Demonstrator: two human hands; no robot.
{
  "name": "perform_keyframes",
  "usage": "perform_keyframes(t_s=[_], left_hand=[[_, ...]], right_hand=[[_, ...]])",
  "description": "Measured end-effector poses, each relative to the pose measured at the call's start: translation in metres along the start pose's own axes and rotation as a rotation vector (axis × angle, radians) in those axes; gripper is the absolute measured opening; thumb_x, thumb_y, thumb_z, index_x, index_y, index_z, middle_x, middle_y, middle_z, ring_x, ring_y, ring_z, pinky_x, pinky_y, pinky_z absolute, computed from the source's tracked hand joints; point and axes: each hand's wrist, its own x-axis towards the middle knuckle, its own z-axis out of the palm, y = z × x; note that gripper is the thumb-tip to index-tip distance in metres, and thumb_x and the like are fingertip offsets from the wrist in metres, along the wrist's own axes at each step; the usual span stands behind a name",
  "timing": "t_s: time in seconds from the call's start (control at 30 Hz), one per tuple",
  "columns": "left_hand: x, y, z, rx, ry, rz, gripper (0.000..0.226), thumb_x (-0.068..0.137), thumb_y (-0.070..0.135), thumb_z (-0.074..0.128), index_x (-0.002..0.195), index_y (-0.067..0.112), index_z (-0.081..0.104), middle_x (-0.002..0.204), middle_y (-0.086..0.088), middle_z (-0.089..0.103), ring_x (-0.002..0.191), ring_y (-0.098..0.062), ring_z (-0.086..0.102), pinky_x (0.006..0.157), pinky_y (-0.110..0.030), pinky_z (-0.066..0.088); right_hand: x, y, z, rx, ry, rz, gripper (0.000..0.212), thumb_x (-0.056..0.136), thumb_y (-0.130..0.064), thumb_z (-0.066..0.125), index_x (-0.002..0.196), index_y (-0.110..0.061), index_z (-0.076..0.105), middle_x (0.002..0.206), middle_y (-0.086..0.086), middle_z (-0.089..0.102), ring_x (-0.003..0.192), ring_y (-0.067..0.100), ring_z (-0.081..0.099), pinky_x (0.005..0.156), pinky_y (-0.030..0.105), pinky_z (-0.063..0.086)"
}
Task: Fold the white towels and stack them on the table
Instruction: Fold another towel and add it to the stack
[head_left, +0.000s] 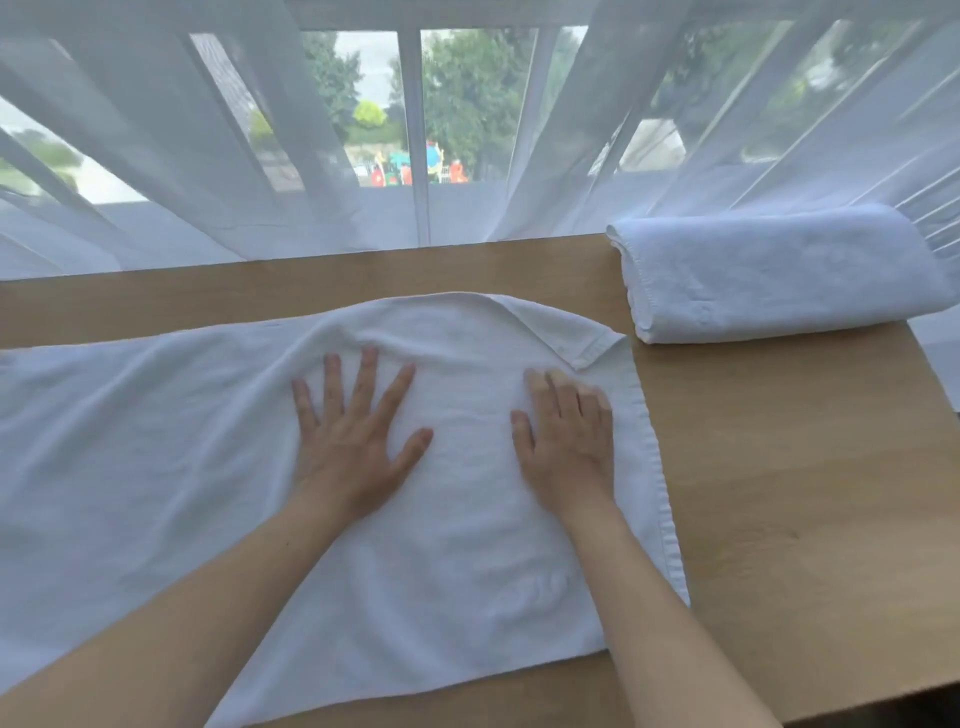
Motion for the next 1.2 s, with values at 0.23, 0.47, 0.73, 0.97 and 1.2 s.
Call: perform_keyframes(t_s=[0.23, 0.47, 0.73, 0.97, 1.2], left_hand=[[0.000, -0.044, -0.004, 0.010, 0.013, -0.037, 0.077, 0.089, 0.077, 0.006, 0.158, 0.045, -0.004, 0.169, 0.006, -0.011, 0.154, -0.032, -0.014, 0.118, -0.063, -0.010], [-0.038, -0.049, 0.004, -0.071, 0.021, 0.001, 0.077, 0.093, 0.069, 0.015, 0.160, 0.036, -0.002, 0.169, -0.001, -0.007, 0.155, -0.027, -0.012, 0.122, -0.057, -0.005], [-0.043, -0.022, 0.004, -0.141, 0.071, 0.118, 0.070, 0.097, 0.061, 0.019, 0.160, 0.033, 0.003, 0.169, -0.002, -0.005, 0.156, -0.024, -0.007, 0.124, -0.049, -0.007], [-0.078, -0.032, 0.020, -0.086, 0.066, 0.060, 0.073, 0.096, 0.060, 0.021, 0.161, 0.033, 0.004, 0.169, 0.000, -0.005, 0.156, -0.025, -0.008, 0.124, -0.051, -0.003], [-0.074, -0.029, 0.021, -0.087, 0.078, 0.082, 0.075, 0.095, 0.058, 0.026, 0.162, 0.028, 0.008, 0.170, -0.003, 0.001, 0.156, -0.028, -0.005, 0.124, -0.054, 0.001]], right_hand=[[0.046, -0.009, -0.014, 0.006, -0.152, 0.194, 0.068, 0.103, -0.053, 0.023, 0.160, -0.024, 0.000, 0.168, 0.001, -0.008, 0.154, 0.022, -0.005, 0.122, 0.049, -0.003], [-0.043, -0.080, 0.016, 0.077, -0.162, -0.124, 0.063, 0.102, -0.053, 0.018, 0.160, -0.030, 0.010, 0.168, -0.001, -0.001, 0.155, 0.021, -0.006, 0.122, 0.051, -0.006], [-0.046, -0.047, 0.014, -0.009, -0.135, 0.218, 0.065, 0.102, -0.057, 0.012, 0.159, -0.032, -0.006, 0.168, -0.002, -0.011, 0.153, 0.020, -0.015, 0.121, 0.051, -0.011], [-0.098, -0.071, 0.032, -0.026, -0.184, -0.097, 0.063, 0.101, -0.060, 0.019, 0.158, -0.042, -0.002, 0.168, -0.007, -0.009, 0.153, 0.015, -0.013, 0.124, 0.047, -0.004], [-0.093, -0.058, 0.019, 0.016, -0.099, 0.300, 0.066, 0.100, -0.060, 0.011, 0.159, -0.036, -0.005, 0.168, -0.001, -0.010, 0.153, 0.020, -0.015, 0.122, 0.051, -0.009]])
